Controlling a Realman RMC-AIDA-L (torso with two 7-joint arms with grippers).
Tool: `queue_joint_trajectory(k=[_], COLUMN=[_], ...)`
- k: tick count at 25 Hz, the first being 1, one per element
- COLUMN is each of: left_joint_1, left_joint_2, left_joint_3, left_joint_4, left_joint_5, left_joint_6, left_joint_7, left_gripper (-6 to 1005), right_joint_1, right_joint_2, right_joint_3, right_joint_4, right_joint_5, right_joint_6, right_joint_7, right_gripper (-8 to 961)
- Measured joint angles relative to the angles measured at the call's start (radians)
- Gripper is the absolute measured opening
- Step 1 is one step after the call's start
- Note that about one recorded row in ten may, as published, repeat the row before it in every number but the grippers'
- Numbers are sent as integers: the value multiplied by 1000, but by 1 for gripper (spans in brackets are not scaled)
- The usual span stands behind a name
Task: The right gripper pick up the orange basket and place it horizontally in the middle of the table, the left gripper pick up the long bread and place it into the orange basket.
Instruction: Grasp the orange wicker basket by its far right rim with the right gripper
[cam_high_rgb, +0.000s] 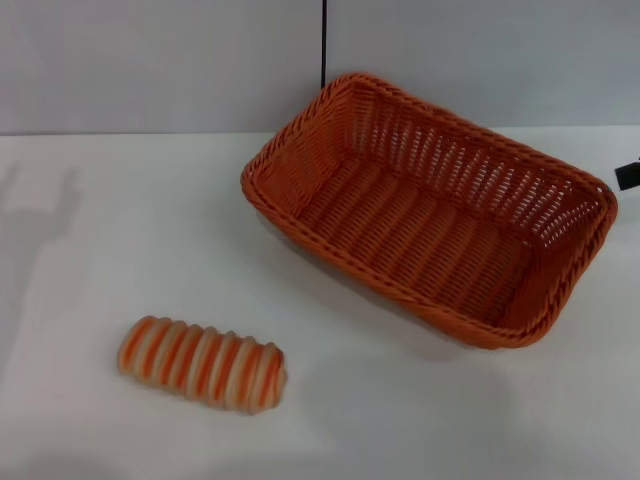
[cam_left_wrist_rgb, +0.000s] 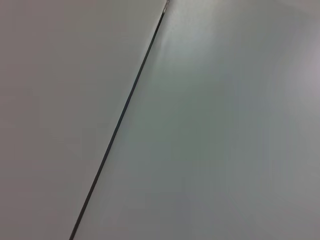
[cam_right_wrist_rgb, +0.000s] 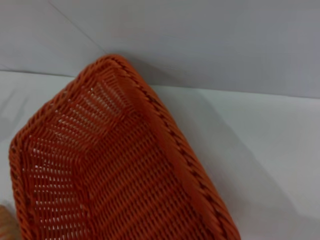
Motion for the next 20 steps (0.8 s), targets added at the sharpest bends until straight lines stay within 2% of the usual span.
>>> queue_joint_trajectory(k=[6,15,20], left_joint_1=[17,47,49], left_joint_2=[0,3,1], left_joint_3=[0,-2,-1], left_joint_4=[-8,-9,-9], left_joint_5=[0,0,0], left_joint_6=[5,28,29], left_joint_7=[-27,-28,-30], left_gripper=[782,782,783], right_joint_1=[10,21,36], right_joint_2=[26,45,68], right_joint_3=[-9,-21,-36], right_joint_4=[-7,0,2], right_joint_5=[-7,-18,-31], right_joint_6=[7,38,61], right_joint_7=[4,4,7], right_gripper=[666,662,660])
